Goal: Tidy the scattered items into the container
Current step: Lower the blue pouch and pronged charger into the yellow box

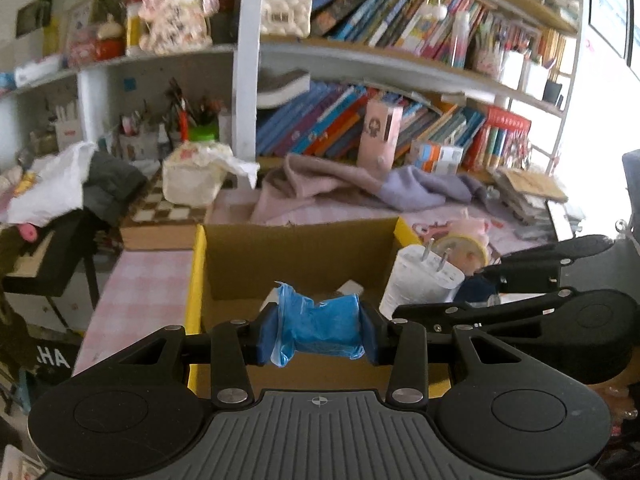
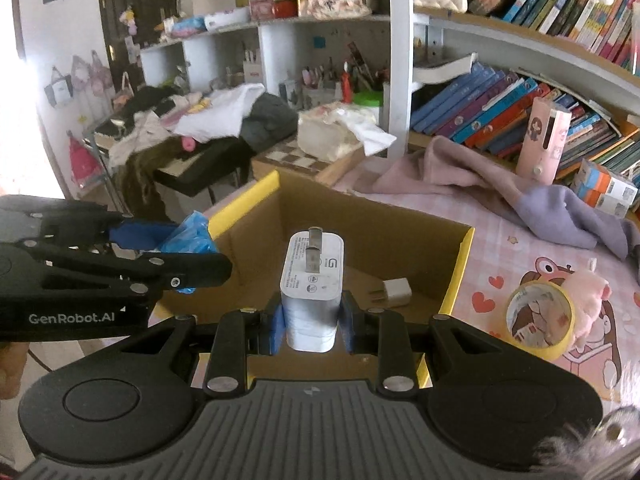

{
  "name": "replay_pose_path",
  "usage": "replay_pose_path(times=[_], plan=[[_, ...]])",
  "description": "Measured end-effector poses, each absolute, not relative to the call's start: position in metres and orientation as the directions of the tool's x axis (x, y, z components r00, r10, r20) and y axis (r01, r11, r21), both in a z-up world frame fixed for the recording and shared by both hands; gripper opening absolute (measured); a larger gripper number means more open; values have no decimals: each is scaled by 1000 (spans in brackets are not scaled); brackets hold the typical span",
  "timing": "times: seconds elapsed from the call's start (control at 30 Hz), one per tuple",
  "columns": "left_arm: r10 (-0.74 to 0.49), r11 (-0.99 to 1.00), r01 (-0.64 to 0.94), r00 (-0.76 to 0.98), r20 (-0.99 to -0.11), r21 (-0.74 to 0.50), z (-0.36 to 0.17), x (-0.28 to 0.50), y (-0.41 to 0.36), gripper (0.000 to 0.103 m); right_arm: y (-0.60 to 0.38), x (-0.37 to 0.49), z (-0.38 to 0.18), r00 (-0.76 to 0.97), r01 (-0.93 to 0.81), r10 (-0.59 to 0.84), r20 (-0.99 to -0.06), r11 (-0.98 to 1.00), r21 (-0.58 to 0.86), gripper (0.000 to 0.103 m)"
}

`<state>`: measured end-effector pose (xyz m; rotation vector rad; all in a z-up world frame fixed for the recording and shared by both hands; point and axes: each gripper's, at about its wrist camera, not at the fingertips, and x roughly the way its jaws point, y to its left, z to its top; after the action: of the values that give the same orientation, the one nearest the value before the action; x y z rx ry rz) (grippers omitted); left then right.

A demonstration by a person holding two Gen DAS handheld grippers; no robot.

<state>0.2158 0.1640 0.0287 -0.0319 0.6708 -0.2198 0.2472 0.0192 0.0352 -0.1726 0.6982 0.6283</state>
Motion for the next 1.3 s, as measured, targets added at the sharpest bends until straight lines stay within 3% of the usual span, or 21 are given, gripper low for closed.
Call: replay_pose_path(times=[0.37, 0.7, 1.03, 1.2, 1.23, 1.3], plan=[[-169, 968, 249, 620, -766, -11, -20, 275, 160, 40, 41, 301, -20, 482, -631, 395, -782, 776, 3, 26], [-142, 949, 311, 541, -829, 41, -38, 290, 155, 41, 65, 310, -39, 392, -711, 337, -856, 701, -50, 26], [-118, 943, 325, 532, -839, 73, -39, 289, 156, 42, 71, 303, -38, 408, -707, 329, -852, 704, -66, 27], [-108, 951, 298, 560, -822, 77, -29, 283, 158, 45, 64, 296, -31, 496, -666, 316, -809, 737, -120, 42], [-113, 953, 293, 568, -815, 72, -25, 280, 159, 47, 61, 292, -27, 524, -656, 319, -790, 743, -135, 43], [-94, 963, 258, 603, -792, 83, -16, 272, 161, 61, 56, 282, -17, 572, -642, 330, -751, 751, -158, 43]])
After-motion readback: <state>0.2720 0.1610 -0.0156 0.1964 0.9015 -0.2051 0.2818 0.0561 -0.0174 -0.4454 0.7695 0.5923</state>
